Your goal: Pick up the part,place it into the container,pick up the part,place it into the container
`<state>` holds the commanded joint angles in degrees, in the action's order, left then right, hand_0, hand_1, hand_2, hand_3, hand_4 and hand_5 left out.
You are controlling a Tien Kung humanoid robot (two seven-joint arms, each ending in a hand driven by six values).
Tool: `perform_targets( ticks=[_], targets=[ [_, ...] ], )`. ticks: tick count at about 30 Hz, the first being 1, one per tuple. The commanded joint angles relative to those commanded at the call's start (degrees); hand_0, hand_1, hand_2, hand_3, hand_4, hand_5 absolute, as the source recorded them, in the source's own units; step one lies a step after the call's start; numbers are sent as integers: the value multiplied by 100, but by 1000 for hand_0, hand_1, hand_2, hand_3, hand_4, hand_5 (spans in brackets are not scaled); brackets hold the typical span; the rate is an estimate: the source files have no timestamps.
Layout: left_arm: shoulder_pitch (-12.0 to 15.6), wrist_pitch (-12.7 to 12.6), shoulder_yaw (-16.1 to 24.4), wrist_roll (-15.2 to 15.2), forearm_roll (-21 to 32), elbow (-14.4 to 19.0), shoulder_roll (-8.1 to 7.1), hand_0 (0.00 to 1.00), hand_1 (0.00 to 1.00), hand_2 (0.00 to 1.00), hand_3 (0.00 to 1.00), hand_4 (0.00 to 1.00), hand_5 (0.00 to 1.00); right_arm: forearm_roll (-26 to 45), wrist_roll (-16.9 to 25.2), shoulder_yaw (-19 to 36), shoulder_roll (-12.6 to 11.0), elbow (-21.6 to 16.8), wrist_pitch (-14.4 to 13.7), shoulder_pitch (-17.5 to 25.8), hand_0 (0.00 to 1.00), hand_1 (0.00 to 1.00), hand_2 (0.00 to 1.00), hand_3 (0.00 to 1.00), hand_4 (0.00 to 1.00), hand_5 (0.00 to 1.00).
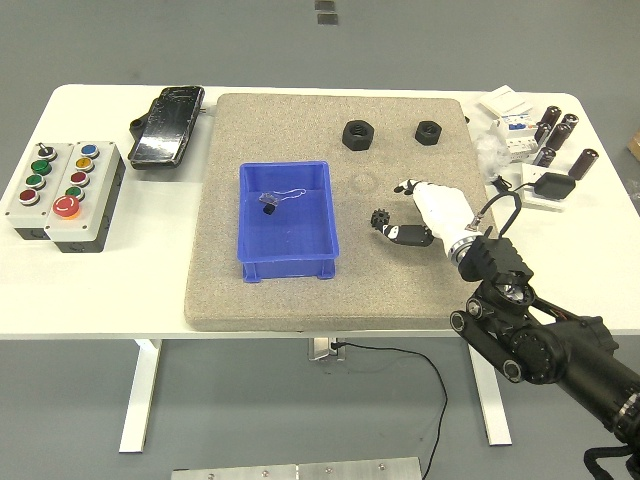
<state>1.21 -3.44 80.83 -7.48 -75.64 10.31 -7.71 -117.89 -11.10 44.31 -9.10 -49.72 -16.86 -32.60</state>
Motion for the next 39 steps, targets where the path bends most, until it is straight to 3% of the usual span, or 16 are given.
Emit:
perform_targets(
  ticks=[9,23,24,29,30,35,36,39],
  targets=[
    [-34,2,25,12,-26,0,42,675,684,649,708,716,286,107,28,-209,-2,193,-7,-213,454,638,768,779,862,555],
    [-43,5,16,14,-30,0,98,675,684,649,709,717,286,221,16,-660,194,265,-17,-435,448,621,723,774,820,504],
    [-46,5,16,16,-31,0,98,675,684,649,709,717,286,220,16,-685,200,273,-13,-443,442,601,621,694,611,338],
    [-51,7,16,15,-34,0,98,675,684,649,709,717,286,184,2,-731,208,331,44,-459,442,601,621,694,611,338],
    [-51,8,18,14,-37,0,98,675,684,649,708,717,286,172,0,-738,207,345,54,-462,435,572,553,645,356,233],
    [-53,13,8,13,-30,0,102,675,684,649,708,717,286,160,6,-752,191,408,81,-467,435,572,553,645,356,233],
    [-54,15,8,11,-33,0,103,675,685,649,708,717,287,166,11,-761,188,419,80,-469,438,575,555,650,359,152],
    [-58,19,12,8,-43,0,105,675,685,649,708,717,287,182,22,-772,189,441,76,-472,438,575,555,650,359,152]
  ],
)
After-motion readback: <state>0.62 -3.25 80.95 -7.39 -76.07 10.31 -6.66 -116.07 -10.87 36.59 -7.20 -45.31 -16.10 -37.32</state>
